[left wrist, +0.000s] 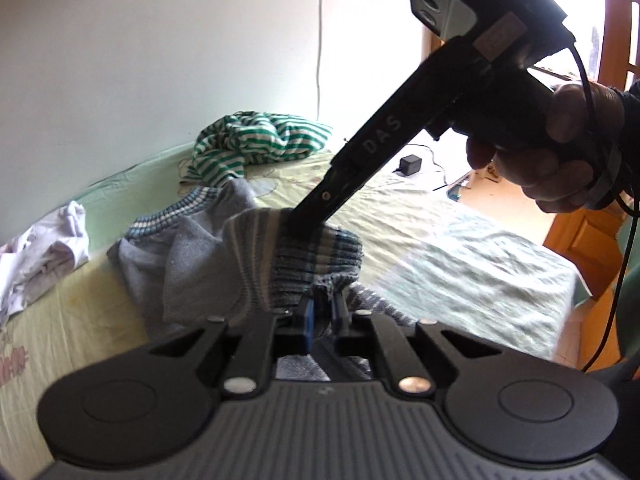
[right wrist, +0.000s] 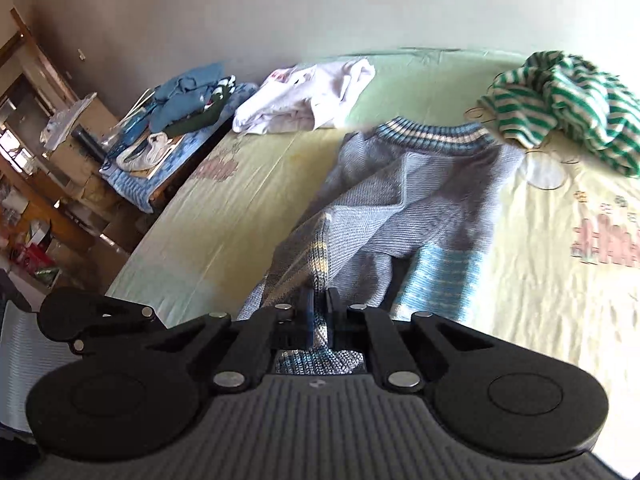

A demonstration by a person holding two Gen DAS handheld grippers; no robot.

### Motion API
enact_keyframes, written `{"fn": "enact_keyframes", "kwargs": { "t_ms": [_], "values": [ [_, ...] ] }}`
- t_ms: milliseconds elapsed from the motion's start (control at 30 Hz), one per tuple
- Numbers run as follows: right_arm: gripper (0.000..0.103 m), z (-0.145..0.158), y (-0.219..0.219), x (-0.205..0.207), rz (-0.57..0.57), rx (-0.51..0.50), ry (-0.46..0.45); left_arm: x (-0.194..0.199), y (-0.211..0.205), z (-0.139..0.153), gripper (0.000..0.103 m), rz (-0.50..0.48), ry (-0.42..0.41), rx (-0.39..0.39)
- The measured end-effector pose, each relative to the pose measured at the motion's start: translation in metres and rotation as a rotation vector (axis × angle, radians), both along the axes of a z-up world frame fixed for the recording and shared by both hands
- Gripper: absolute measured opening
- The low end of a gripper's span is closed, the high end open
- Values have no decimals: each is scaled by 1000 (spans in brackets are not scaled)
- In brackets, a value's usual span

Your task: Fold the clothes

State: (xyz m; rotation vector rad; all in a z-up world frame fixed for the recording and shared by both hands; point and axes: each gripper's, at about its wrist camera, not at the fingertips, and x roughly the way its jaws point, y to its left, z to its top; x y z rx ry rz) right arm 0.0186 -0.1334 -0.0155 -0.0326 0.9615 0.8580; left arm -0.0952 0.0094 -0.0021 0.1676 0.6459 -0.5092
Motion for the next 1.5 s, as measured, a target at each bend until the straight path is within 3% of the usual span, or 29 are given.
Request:
{"fn": "enact_keyframes", "kwargs": {
  "t_ms": [133, 333, 567, 733, 800, 867, 933, 1000, 1133, 1233, 1333, 1500],
  "values": [
    [6, -5, -15, -39, -91, -48, -18, -5, -4, -11, 4, -98, 57, -12],
    [6, -50, -21, -75, -214, -139, 29, -10, -11, -40, 4, -191, 136, 22],
    [6, -56, -21, -97, -272, -169, -7, -16, -18, -54, 4, -271, 155, 60],
    [7, -79, -17, -99, -269, -249, -5, -2, -24, -73, 4, -283, 234, 70],
    [9, -79, -21, -89, -248, -245, 18, 0, -17, -67, 4, -267, 253, 41],
    [22, -77, -25, -79, -227, -234, 41, -1, -9, -60, 5, -254, 271, 27],
    [37, -56, -35, -62, -222, -173, 3, -4, 2, -50, 6, -237, 281, 15],
    [37, -37, -43, -37, -216, -105, -31, -9, 14, -37, 6, -208, 292, -12],
    [37, -27, -32, 33, -201, -8, -66, -14, 25, -14, 7, -145, 289, -64],
    [38, -42, -14, 91, -190, 48, -37, -7, 20, -9, 7, -75, 278, -91],
    [38, -61, 6, 136, -189, 71, -13, 12, 1, -21, 7, -25, 292, -111],
    [37, -91, 28, 176, -175, 73, 13, 28, -34, -55, 7, 5, 339, -46]
  ]
}}
